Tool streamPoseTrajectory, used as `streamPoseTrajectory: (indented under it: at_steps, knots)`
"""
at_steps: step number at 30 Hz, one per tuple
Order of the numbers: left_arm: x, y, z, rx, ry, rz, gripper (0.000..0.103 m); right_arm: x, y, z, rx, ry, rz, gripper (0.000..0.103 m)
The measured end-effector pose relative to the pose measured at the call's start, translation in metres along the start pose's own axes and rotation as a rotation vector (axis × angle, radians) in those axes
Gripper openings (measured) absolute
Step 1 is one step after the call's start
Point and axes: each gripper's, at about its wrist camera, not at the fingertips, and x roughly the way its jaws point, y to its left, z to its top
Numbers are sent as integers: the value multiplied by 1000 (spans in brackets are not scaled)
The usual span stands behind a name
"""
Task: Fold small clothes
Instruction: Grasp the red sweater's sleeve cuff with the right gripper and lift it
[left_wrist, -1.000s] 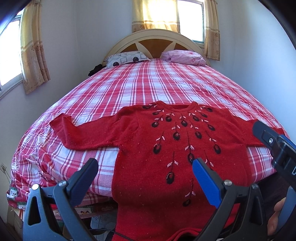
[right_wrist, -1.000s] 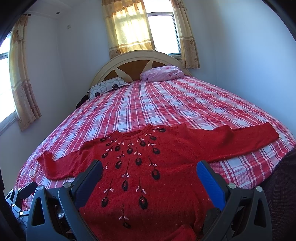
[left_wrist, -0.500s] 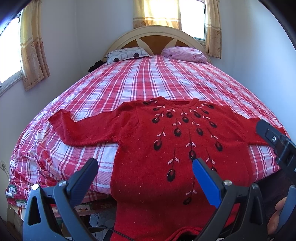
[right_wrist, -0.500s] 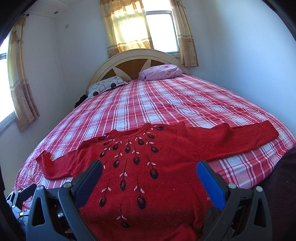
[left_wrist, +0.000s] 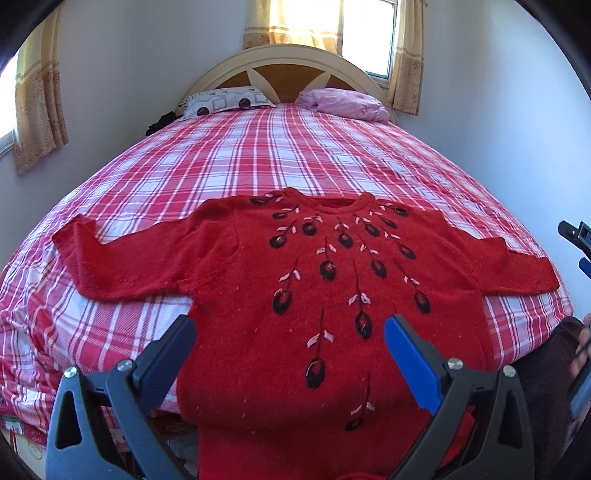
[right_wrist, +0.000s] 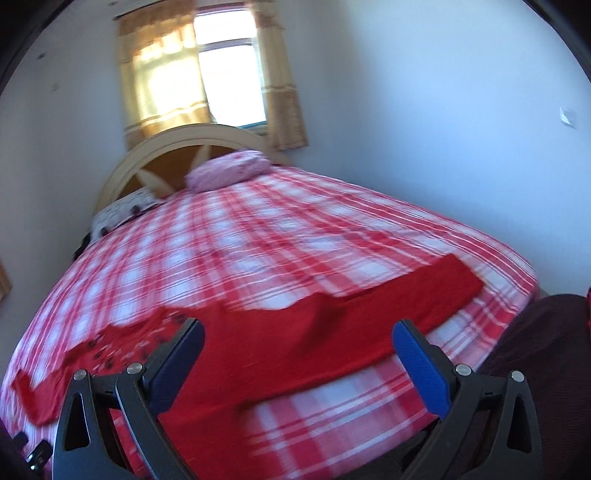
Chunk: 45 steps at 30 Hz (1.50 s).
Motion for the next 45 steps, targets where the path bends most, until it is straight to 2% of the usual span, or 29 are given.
streamPoseTrajectory:
  at_steps: [3, 5, 7, 9, 13, 18, 20, 22, 23, 25, 26, 28, 30, 31, 33, 36, 38, 42, 45]
  knots:
    - [8, -5, 3, 16, -7, -4, 103, 37, -49, 19, -34, 53, -89, 99]
    - [16, -7, 4, 14, -5, -4, 103, 65, -90, 31, -48, 83, -176, 93]
    - [24, -8, 4, 0, 14, -11, 103, 85, -132, 40, -14, 94, -226, 80]
    - [33, -9, 4, -10, 44, -13, 103, 105, -171, 44, 54, 127, -278, 78]
    - [46, -11, 4, -13, 78, 4, 103, 139, -225, 43, 211, 193, -287, 78]
    - [56, -12, 7, -33, 103, 7, 103, 172, -244, 35, 290, 278, -269, 78]
    - [60, -14, 6, -29, 121, 7, 103, 187, -241, 29, 276, 298, -250, 78]
    - [63, -15, 5, -21, 133, 12, 103, 191, -232, 26, 228, 292, -271, 75]
    - [65, -16, 5, -19, 137, 13, 103, 190, -230, 27, 221, 288, -266, 70]
    - [67, -15, 4, -23, 145, 9, 103, 191, -228, 28, 205, 282, -255, 51]
    - [69, -15, 3, -27, 153, 4, 103, 192, -226, 28, 186, 283, -253, 47]
    - [70, -14, 1, -35, 164, -4, 103, 191, -222, 29, 145, 287, -253, 28]
    - [68, -11, 0, -40, 163, -11, 103, 189, -218, 30, 124, 293, -255, 16]
    - [67, -10, 0, -40, 160, -12, 103, 186, -215, 31, 119, 294, -269, 13]
    - [64, -5, 0, -47, 148, -12, 103, 176, -208, 36, 101, 290, -269, 12]
    - [59, 5, 1, -76, 128, -16, 103, 147, -178, 52, 28, 206, -260, 12]
    - [56, 13, 2, -103, 121, -22, 103, 123, -146, 66, -30, 147, -215, 12]
    - [53, 27, 1, -152, 115, -30, 103, 77, -64, 86, -143, 69, -39, 12]
    - [47, 37, 0, -160, 100, -18, 103, 53, 10, 90, -211, 61, 146, 12]
